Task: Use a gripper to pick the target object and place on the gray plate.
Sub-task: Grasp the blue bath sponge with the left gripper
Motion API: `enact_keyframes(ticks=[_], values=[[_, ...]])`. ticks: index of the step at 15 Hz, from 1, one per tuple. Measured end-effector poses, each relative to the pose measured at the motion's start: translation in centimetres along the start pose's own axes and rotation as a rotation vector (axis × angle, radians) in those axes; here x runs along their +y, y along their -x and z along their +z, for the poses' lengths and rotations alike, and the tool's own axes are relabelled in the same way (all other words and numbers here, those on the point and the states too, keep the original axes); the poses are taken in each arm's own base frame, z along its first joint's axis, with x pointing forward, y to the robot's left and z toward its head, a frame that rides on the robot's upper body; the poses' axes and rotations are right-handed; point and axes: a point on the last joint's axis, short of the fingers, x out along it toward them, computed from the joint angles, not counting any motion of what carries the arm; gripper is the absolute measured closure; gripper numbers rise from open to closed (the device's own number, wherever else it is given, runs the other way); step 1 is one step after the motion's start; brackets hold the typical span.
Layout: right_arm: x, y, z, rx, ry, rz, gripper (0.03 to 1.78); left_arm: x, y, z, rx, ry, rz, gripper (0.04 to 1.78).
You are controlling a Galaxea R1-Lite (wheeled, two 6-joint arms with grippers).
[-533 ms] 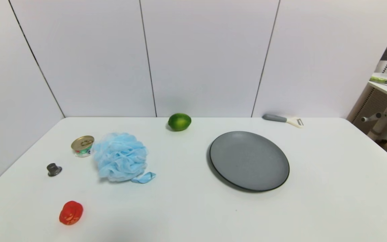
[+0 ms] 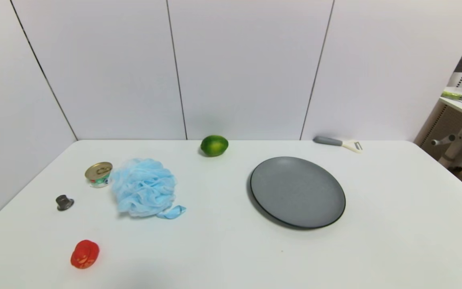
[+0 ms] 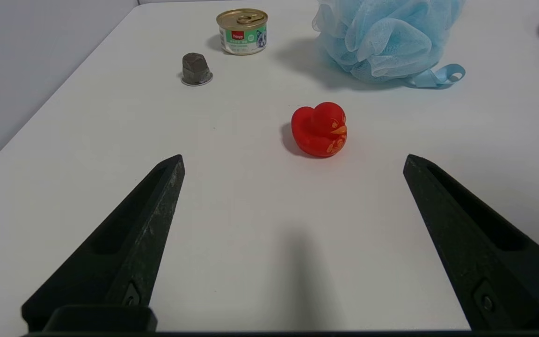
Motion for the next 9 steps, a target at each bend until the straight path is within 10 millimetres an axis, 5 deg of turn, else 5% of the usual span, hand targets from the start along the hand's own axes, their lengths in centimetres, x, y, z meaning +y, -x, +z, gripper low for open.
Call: enact_keyframes(ticks=[9], values=[[0.0, 0.0, 0.0, 0.0, 0.0, 0.0, 0.11, 0.0, 0.0, 0.0, 0.0, 0.0, 0.0, 0.13]])
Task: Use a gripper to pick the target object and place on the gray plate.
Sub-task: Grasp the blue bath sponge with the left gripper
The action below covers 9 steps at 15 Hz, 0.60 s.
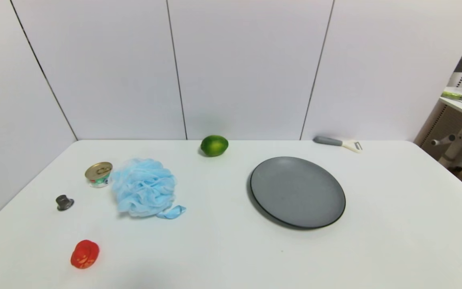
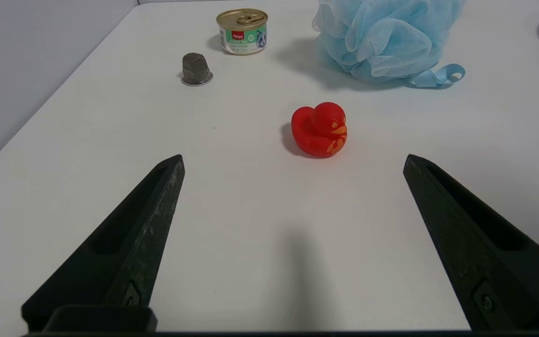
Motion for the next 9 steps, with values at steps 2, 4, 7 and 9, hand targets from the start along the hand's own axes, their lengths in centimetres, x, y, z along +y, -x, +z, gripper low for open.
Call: enact_keyframes(ticks=[2, 4, 7, 9], values=[[0.0, 0.0, 0.0, 0.0, 0.0, 0.0, 0.11, 0.0, 0.0, 0.0, 0.0, 0.004, 0.0, 0.13], [0.0, 0.0, 0.0, 0.001, 0.0, 0.0, 0.11, 0.0, 0.0, 0.0, 0.013, -0.005, 0.001, 0.13], [0.0, 0.0, 0.0, 0.0, 0.0, 0.0, 0.11, -0.1, 0.2, 2.6, 0.021, -0.018, -0.033, 0.13], [0.0, 0.0, 0.0, 0.0, 0.0, 0.0, 0.11, -0.2, -0.2, 6.0, 0.049, -0.045, -0.078, 0.13]])
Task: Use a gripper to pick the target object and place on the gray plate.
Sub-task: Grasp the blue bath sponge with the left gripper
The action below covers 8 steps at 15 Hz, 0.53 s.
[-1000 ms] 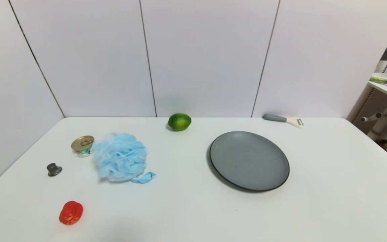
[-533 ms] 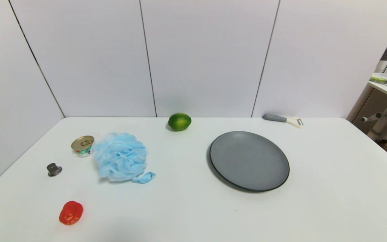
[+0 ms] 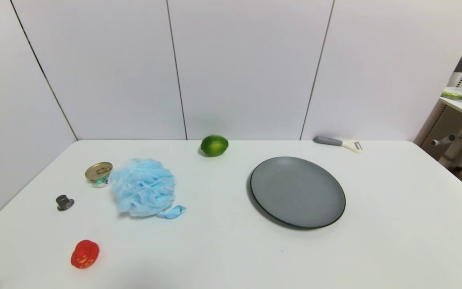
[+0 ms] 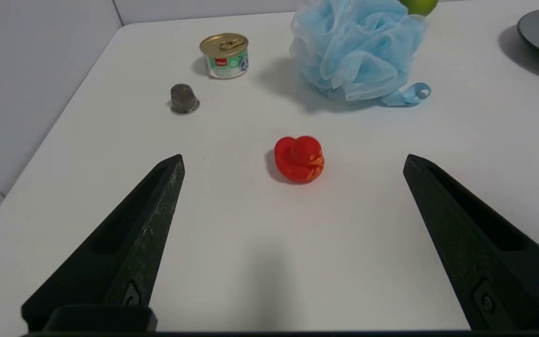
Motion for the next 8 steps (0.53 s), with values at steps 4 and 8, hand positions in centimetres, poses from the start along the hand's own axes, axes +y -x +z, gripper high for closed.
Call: enact_keyframes(ticks=[4, 8], values=[[0.0, 0.0, 0.0, 0.0, -0.001, 0.0, 0.11, 0.5, -4.1, 7.1, 0.132, -0.124, -0.068, 0.13], [0.0, 0.0, 0.0, 0.0, 0.0, 0.0, 0.11, 0.3, -13.5, 11.8, 0.257, -0.241, -0.188, 0.13]])
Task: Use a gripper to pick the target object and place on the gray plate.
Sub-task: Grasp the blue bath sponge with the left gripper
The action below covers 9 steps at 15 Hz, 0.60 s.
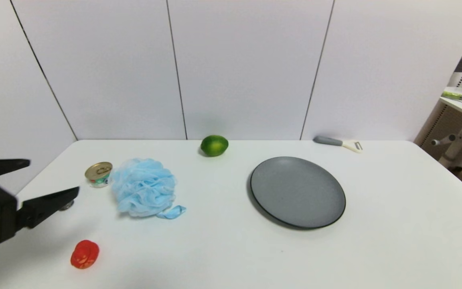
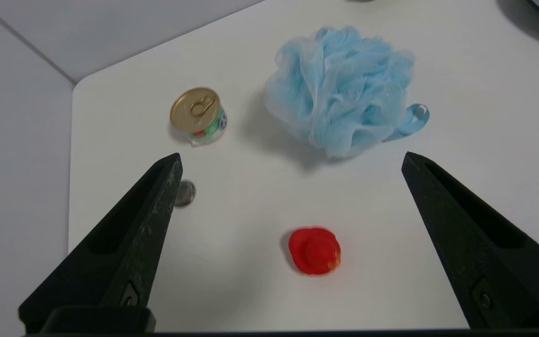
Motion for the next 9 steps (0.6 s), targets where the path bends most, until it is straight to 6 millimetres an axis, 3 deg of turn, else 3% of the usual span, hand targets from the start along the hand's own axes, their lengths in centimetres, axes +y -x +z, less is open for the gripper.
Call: enact_keyframes(ticks=[3, 5, 7, 9], values=[[0.0, 0.0, 0.0, 0.0, 0.0, 0.0, 0.11, 0.1, -8.0, 2.8, 0.061, -0.058, -0.105, 0.13], [0.0, 0.0, 0.0, 0.0, 0.0, 0.0, 0.11, -0.9, -13.1, 3.5, 0.098, -0.086, -0.171, 0.13], [0.0, 0.0, 0.0, 0.0, 0.0, 0.0, 0.11, -2.3, -17.0, 3.2, 0.137, -0.107, -0.224, 0.13], [0.0, 0.0, 0.0, 0.0, 0.0, 0.0, 0.11, -3.4, -19.7, 2.1, 0.187, -0.132, -0.26, 0.13]])
